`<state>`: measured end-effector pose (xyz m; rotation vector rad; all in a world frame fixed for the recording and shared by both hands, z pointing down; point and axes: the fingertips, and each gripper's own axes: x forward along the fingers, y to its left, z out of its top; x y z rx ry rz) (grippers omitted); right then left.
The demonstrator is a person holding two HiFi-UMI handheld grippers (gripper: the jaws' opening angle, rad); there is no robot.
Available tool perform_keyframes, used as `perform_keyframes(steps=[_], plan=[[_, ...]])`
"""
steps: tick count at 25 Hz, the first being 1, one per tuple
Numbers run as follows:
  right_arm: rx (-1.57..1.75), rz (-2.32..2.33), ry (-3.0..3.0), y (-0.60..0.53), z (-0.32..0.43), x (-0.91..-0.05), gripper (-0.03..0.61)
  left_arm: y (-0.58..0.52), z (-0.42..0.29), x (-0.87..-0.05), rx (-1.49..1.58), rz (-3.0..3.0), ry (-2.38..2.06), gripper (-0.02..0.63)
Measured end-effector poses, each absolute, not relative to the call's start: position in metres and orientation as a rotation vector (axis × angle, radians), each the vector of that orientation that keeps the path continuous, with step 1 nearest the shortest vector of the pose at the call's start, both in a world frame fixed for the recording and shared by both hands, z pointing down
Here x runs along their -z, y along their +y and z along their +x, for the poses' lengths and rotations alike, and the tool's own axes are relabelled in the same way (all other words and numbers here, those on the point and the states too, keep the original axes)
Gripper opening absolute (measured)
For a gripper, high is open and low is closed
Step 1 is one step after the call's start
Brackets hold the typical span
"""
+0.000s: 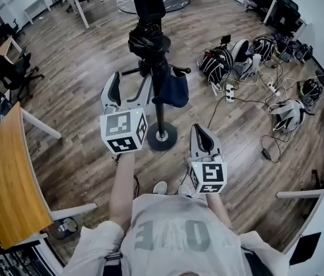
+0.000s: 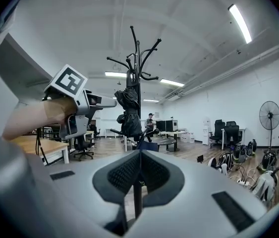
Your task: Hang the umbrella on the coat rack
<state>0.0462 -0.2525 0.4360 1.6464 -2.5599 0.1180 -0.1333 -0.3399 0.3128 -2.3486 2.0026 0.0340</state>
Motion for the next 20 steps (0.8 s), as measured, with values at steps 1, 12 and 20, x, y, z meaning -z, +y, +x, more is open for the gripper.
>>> perform_keyframes(steps=[1, 12, 20], plan=[[-0.114, 1.641, -2.564, -0.253, 0.045, -0.435, 0.032, -0.333, -0.134, -0.311, -0.046, -2.332, 1.986, 0.333], [0.001, 1.608, -2.584, -0.266, 0.040, -0.421, 0.032, -0.272, -0.137, -0.345, -0.093, -2.299, 1.879, 0.207], [-0.023, 1.618, -2.600, -0.267, 0.041, -0.420, 0.032, -0.245, -0.136, -0.375, -0.083, -2.323, 1.934, 0.036]])
